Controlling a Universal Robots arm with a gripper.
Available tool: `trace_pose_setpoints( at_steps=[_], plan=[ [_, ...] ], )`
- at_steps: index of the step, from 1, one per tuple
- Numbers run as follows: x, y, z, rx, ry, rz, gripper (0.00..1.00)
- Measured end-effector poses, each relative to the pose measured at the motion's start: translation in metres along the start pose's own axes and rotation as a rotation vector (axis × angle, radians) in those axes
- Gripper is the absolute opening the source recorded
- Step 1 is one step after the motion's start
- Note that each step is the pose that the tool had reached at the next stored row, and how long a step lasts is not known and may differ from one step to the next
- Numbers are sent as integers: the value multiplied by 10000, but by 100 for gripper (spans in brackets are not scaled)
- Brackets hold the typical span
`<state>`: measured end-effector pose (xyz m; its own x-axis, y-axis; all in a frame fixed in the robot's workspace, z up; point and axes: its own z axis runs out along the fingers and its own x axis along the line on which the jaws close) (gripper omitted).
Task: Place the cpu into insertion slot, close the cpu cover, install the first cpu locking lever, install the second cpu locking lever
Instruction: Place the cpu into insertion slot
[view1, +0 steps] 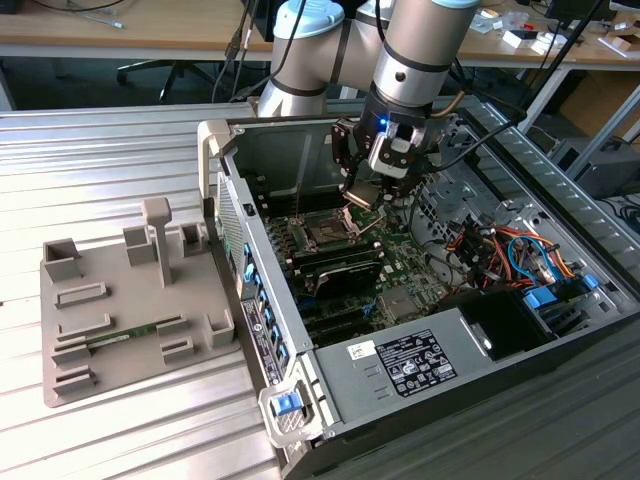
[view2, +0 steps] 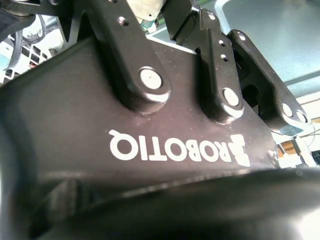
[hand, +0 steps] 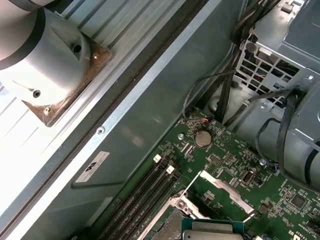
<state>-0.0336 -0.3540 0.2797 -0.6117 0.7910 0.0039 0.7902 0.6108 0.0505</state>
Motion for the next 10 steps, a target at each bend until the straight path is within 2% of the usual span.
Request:
trace_pose_setpoints(
  at_steps=[10],
  plan=[
    [0,0,4,0,-3,65,55]
  ],
)
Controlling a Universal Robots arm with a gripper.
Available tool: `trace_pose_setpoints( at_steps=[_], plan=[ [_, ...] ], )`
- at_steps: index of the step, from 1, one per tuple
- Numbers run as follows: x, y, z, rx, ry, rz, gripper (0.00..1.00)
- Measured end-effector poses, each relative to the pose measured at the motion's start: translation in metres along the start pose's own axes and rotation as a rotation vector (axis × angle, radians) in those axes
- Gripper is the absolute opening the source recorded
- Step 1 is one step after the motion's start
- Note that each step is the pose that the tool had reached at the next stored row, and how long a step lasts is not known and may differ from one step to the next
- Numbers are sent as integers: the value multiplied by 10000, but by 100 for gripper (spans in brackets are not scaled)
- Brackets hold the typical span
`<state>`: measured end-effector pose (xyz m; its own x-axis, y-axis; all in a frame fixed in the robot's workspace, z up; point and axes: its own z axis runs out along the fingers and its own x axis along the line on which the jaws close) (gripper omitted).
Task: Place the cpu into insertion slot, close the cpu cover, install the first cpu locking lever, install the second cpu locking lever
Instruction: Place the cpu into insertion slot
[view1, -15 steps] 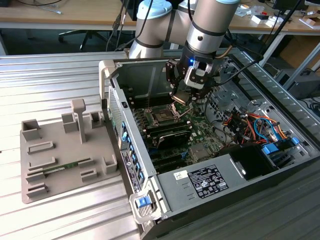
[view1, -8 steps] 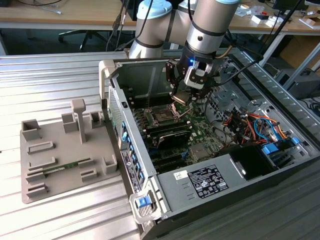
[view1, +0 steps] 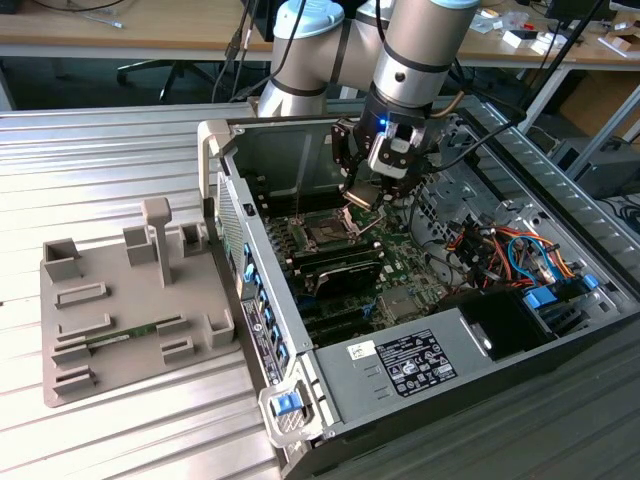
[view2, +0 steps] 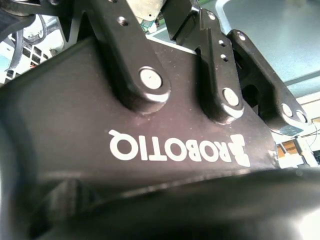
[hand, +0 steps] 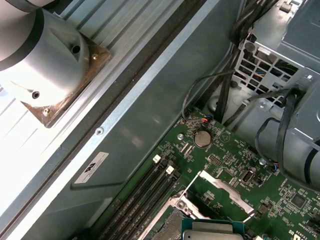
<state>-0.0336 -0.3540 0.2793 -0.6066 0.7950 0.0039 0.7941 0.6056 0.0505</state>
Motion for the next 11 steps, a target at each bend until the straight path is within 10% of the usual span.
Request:
trace_pose_setpoints(
  at_steps=[11],
  plan=[
    [0,0,6,0,-4,66,55]
  ],
)
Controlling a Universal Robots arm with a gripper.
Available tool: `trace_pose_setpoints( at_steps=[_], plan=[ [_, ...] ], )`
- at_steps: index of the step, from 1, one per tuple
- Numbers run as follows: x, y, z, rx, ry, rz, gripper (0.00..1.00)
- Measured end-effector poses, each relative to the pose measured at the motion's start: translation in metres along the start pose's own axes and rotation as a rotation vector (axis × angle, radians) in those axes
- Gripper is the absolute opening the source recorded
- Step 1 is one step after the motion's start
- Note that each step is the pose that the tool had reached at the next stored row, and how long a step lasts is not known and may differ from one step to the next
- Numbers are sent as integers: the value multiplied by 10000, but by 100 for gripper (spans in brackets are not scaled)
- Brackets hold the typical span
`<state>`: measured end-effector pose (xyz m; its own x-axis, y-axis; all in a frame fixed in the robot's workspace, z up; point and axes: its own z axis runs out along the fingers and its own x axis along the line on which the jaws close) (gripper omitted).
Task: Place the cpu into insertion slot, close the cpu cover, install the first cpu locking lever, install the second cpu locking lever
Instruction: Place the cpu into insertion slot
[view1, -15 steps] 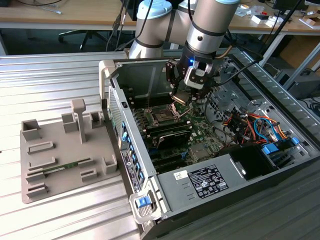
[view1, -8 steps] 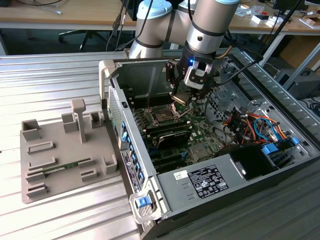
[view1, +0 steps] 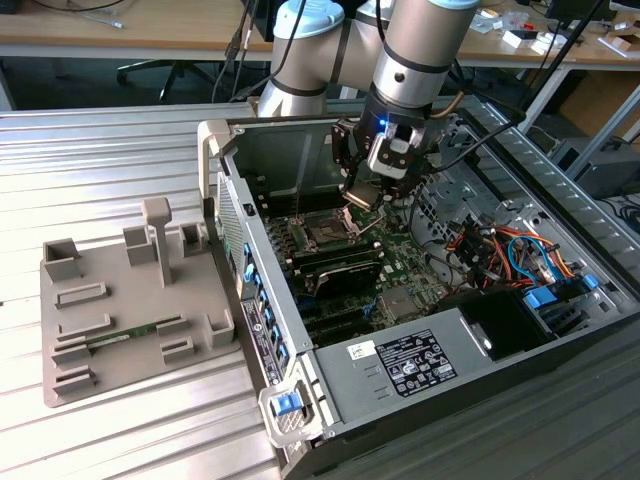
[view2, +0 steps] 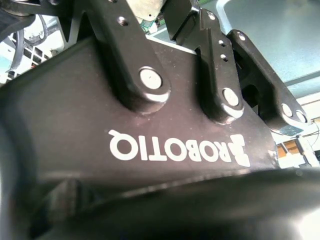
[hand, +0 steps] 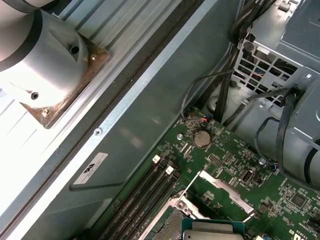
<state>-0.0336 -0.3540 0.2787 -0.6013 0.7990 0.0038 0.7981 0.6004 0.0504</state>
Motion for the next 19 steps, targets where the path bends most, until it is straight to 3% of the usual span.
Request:
trace_pose_setpoints(
  at_steps=[19],
  plan=[
    [0,0,9,-1,-9,178,55]
  ],
)
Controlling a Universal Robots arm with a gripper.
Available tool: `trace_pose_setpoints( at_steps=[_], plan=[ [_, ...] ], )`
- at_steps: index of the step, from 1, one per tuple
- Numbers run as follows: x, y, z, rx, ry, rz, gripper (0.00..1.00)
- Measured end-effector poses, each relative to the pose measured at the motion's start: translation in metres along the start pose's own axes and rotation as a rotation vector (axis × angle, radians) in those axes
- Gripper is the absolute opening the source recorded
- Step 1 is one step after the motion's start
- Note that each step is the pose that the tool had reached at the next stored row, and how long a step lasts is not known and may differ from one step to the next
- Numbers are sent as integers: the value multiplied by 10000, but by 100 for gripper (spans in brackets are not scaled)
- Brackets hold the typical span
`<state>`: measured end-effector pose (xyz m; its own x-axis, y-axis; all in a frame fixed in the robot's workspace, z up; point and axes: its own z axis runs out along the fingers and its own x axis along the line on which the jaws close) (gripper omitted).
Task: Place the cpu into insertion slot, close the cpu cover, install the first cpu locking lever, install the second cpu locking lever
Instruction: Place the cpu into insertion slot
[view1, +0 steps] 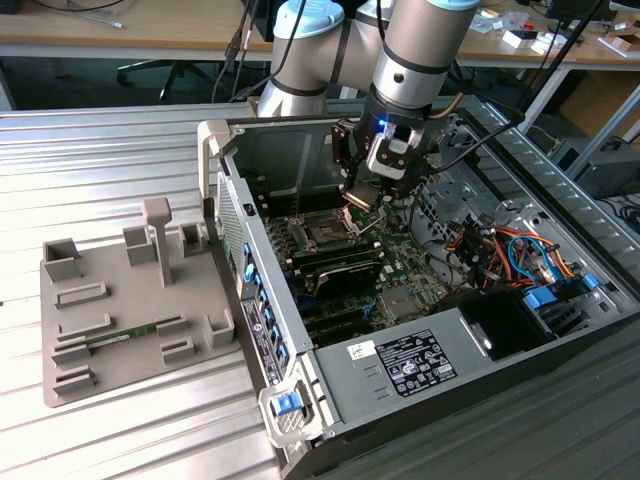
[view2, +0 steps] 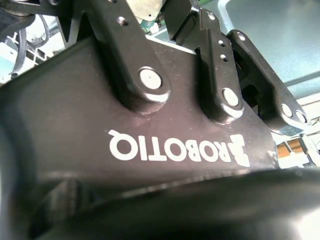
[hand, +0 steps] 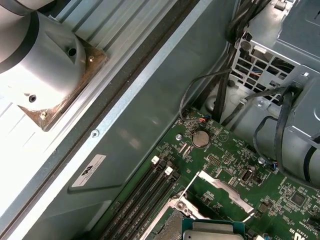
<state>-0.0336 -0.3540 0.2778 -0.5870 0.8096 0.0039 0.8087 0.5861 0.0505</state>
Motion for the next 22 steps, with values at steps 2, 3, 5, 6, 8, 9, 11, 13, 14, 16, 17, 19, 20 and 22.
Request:
trace_pose_setpoints(
  at_steps=[2,3,5,6,8,9,11,13,14,16,17,19,20,22],
  plan=[
    [0,0,0,0,-1,14,55],
    [0,0,1,0,-1,23,55],
    [0,0,1,0,-2,35,55],
    [0,0,1,0,-2,43,55],
    [0,0,2,0,-3,57,55],
    [0,0,2,0,-3,63,55],
    [0,0,2,0,-4,74,55],
    [0,0,5,-1,-7,143,55],
    [0,0,7,-1,-10,200,55],
    [0,0,9,-1,-13,249,55],
    [0,-1,9,-1,-13,254,55],
    [0,-1,9,-1,-14,265,55],
    [0,0,10,-1,-14,270,55],
    [0,-1,10,-1,-14,286,55]
  ],
)
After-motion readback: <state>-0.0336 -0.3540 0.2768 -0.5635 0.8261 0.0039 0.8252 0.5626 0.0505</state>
